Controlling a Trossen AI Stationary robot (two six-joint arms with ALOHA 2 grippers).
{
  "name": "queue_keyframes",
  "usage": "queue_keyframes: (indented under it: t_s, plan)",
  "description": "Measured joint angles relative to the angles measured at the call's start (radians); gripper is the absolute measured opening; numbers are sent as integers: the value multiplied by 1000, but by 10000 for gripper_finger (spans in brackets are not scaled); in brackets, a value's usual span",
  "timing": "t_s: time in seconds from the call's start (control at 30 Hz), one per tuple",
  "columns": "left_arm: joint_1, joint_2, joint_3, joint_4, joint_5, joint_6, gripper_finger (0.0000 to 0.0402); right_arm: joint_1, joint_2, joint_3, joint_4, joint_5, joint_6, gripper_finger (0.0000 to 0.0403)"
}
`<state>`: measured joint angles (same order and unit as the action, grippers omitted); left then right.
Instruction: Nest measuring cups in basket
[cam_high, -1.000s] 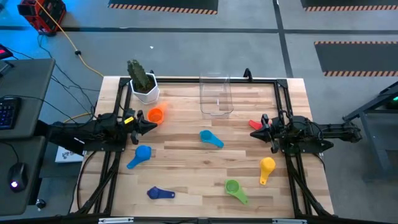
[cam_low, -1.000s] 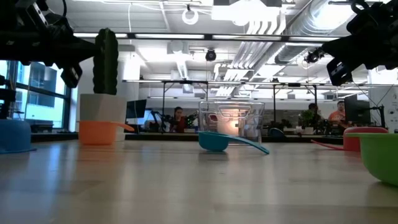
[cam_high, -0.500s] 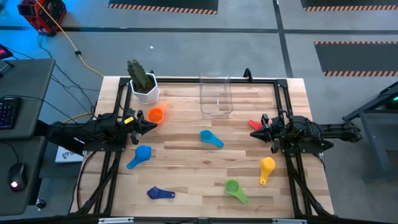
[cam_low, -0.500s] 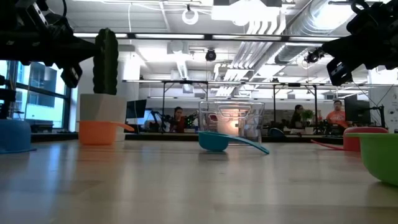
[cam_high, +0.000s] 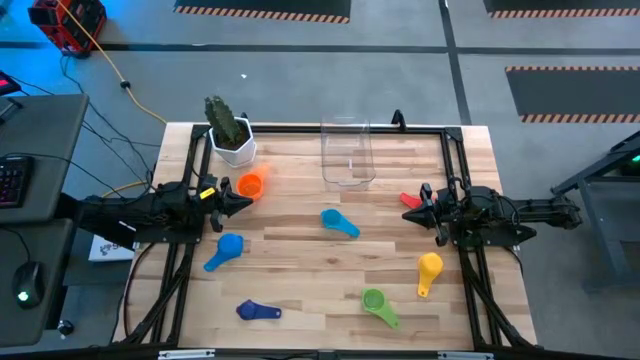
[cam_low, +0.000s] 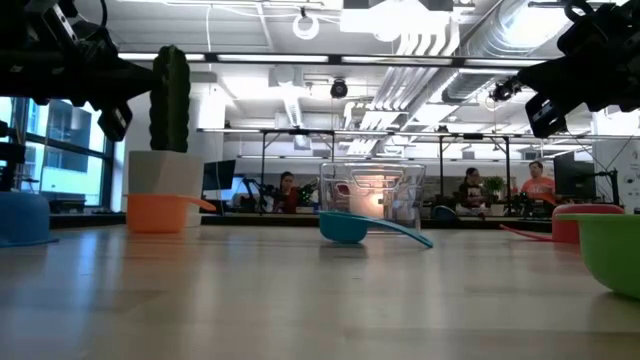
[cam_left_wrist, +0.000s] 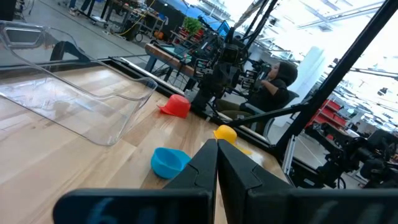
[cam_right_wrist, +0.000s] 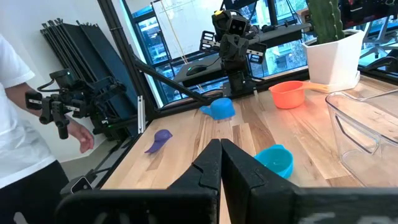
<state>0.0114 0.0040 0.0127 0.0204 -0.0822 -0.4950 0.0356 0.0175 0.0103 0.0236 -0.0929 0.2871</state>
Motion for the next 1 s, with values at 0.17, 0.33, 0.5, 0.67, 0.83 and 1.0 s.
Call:
queue_keyframes:
  t_s: [0.17,0.33,0.5,0.67,0.83,1.0]
  plan:
    - [0,0,0,0,0,0,3,0,0,0,0,0,0,0]
    - [0,0,0,0,0,0,3,0,0,0,0,0,0,0]
    - [0,0,0,0,0,0,3,0,0,0,0,0,0,0]
    - [0,0,0,0,0,0,3,0,0,0,0,0,0,0]
    - [1,0,0,1,-10,5,3,0,0,0,0,0,0,0]
    - [2,5,-1,154,-156,-147,3,0,0,0,0,0,0,0]
